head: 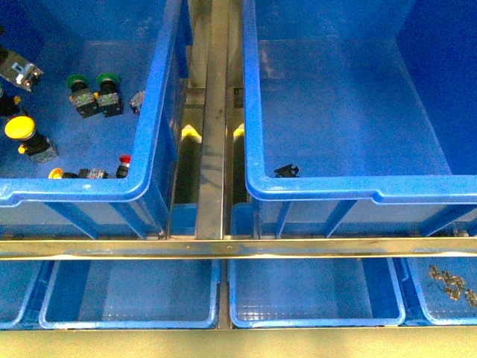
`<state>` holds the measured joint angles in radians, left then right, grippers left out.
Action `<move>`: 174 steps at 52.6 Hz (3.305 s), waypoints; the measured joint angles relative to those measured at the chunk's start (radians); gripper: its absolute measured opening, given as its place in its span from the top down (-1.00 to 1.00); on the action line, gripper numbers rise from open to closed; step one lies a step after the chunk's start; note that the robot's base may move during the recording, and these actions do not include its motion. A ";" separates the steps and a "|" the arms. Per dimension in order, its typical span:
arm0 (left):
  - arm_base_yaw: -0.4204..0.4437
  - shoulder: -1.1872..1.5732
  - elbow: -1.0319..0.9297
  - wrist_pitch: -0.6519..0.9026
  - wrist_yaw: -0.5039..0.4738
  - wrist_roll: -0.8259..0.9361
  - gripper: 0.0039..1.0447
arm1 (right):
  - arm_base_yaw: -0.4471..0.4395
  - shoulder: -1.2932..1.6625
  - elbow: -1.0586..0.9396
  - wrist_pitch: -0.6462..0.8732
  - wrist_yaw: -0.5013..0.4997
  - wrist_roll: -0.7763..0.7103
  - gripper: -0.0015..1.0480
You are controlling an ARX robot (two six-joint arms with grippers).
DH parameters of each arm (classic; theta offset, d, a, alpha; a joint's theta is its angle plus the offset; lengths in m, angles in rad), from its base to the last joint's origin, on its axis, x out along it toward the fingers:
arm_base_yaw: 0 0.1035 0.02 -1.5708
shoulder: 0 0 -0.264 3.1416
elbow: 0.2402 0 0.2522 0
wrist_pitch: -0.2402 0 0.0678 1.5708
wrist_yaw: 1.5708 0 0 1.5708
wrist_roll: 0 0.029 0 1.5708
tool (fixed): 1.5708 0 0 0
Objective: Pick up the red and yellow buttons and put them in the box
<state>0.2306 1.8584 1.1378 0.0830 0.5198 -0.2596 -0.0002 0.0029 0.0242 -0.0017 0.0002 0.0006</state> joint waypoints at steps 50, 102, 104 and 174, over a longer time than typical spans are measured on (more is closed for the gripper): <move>-0.515 -0.100 -0.101 0.236 0.037 -0.838 0.34 | 0.000 0.000 0.000 0.000 0.000 0.000 -0.87; -0.677 0.016 0.041 0.195 -0.049 -0.838 0.34 | 0.082 0.226 0.126 -0.282 0.110 0.000 -0.87; -0.677 0.016 0.045 0.194 -0.049 -0.838 0.34 | 0.115 0.317 0.147 -0.283 0.095 -0.010 -0.87; -0.682 0.026 0.061 0.179 -0.051 -0.831 0.34 | 0.288 1.606 0.636 0.675 -0.181 -0.478 -0.87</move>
<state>-0.4519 1.8839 1.1984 0.2615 0.4683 -1.0904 0.2878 1.6093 0.6605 0.6731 -0.1810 -0.4778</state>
